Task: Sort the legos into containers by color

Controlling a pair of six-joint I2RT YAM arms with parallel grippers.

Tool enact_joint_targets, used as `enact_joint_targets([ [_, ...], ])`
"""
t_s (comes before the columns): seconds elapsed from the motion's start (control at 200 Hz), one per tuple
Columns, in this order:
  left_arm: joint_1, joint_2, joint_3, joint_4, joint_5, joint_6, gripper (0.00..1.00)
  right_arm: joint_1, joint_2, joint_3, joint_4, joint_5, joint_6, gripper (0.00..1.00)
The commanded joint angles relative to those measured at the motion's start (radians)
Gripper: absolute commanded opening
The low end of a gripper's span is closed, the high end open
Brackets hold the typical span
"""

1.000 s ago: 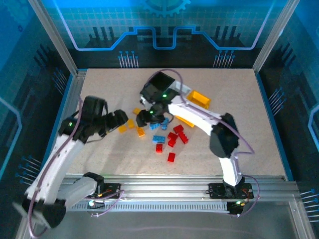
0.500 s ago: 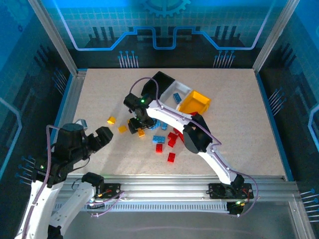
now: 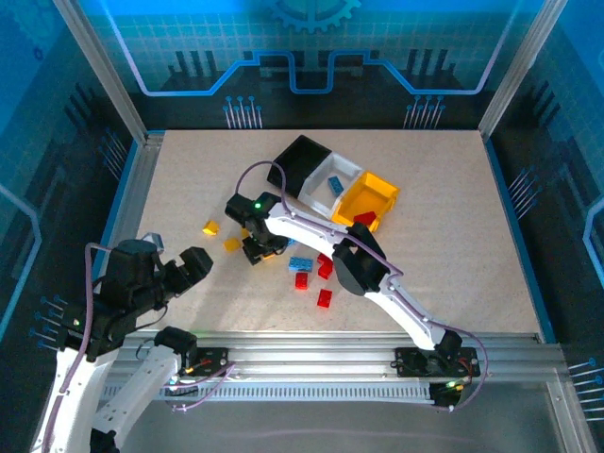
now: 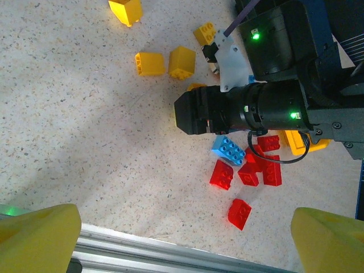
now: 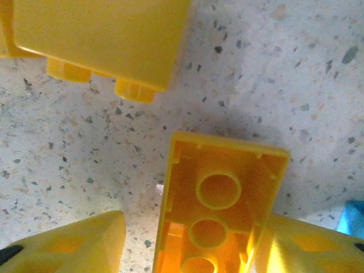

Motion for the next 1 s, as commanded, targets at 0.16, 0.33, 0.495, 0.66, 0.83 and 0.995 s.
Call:
enact_joint_targets([
  [0.16,0.003,-0.026,0.004,-0.027,0.029,0.024,0.97,0.010,-0.021,0.021,-0.002,0.025,0.004,0.44],
  [0.33,0.004,-0.038,-0.011,-0.011,0.041,0.031,0.98,0.010,-0.091,-0.006,0.017,0.019,0.004,0.33],
  [0.495,0.003,-0.041,-0.007,-0.005,0.056,0.036,0.99,-0.011,-0.166,-0.032,0.028,0.008,0.014,0.30],
  [0.66,0.003,-0.046,-0.010,-0.011,0.089,0.040,0.99,-0.090,-0.275,-0.073,0.090,-0.086,0.088,0.30],
  [0.83,0.004,-0.044,-0.021,-0.022,0.117,0.035,0.99,-0.243,-0.334,-0.102,0.234,-0.269,0.249,0.30],
  [0.995,0.003,-0.019,-0.044,-0.034,0.117,-0.039,0.99,-0.353,-0.272,-0.010,0.303,-0.373,0.355,0.31],
])
